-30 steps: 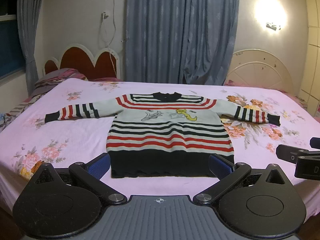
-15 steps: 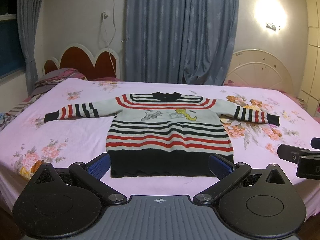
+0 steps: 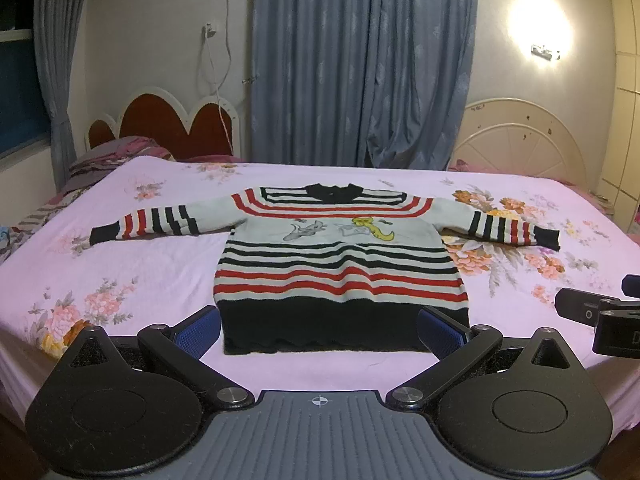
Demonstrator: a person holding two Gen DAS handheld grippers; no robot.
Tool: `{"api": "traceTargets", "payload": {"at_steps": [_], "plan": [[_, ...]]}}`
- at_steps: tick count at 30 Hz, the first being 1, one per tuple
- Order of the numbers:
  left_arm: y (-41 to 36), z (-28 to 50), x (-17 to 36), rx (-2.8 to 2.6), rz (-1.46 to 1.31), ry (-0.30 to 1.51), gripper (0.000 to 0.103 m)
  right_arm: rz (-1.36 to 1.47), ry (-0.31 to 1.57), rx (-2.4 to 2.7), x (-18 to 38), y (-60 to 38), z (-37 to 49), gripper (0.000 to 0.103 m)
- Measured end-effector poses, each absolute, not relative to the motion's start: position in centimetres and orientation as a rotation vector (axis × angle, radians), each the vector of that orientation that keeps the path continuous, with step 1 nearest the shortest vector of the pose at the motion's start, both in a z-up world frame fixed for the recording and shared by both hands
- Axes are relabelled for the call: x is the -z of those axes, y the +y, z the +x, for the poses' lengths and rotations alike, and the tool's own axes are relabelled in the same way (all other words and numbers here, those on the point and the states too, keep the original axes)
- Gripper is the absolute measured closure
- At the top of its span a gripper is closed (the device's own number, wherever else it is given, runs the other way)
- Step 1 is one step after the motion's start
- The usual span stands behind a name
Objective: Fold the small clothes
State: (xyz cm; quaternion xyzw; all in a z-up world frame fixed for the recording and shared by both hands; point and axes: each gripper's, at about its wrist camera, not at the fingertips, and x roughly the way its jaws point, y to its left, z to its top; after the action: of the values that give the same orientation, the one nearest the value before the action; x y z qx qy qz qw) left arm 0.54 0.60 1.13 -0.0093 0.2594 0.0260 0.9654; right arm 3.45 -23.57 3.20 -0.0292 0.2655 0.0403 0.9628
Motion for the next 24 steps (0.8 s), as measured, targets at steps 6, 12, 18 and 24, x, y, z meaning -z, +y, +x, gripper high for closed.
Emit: {"api": "traceTargets", "payload": {"at_steps": [6, 12, 18, 24], "plan": [[0.7, 0.5, -1.1, -0.052, -0.019, 0.525, 0.000, -0.059, 0.537, -0.083, -3.2, -23.6, 3.5, 0.001], [0.8, 0.4, -1.0, -0.056, -0.017, 0.526, 0.000, -0.060, 0.539, -0.080, -3.0, -23.4, 3.4, 0.001], [1.1, 0.8, -0.7, -0.064, 0.019, 0.522, 0.000, -0.061, 0.545, -0.071, -2.6, -23.0, 3.8, 0.001], [1.4, 2.1, -0.9, -0.056, -0.009, 0.528, 0.000, -0.059, 0.541, -0.060, -2.5, -22.9, 5.1, 0.001]]}}
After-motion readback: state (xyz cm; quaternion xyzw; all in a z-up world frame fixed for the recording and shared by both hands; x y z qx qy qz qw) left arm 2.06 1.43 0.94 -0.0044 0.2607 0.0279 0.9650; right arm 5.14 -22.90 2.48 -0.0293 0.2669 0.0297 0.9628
